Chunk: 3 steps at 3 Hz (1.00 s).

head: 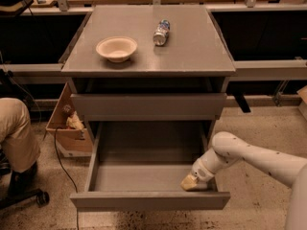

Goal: Open middle drawer

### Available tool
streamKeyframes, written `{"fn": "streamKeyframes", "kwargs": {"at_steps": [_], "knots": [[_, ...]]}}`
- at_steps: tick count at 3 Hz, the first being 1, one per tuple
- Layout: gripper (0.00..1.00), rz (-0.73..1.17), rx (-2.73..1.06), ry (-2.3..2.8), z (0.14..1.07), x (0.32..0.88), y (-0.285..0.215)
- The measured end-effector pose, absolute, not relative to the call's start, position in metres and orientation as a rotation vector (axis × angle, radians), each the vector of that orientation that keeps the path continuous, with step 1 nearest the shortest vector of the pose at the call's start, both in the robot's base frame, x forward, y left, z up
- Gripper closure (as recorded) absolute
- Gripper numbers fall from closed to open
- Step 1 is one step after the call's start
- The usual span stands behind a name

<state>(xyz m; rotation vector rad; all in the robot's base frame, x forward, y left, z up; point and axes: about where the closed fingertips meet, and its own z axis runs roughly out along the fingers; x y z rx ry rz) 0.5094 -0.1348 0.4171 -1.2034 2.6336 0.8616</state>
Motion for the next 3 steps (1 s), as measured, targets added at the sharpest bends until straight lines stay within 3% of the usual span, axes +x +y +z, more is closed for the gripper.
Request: {"fn": "streamKeyframes", "kwargs": {"at_steps": [2, 3], "knots": [[1.0, 1.095, -1.029, 2.731, 0.422, 0.443, -0.126], [1.0, 1.056, -1.027, 2.686, 0.437, 0.451, -0.131]]}}
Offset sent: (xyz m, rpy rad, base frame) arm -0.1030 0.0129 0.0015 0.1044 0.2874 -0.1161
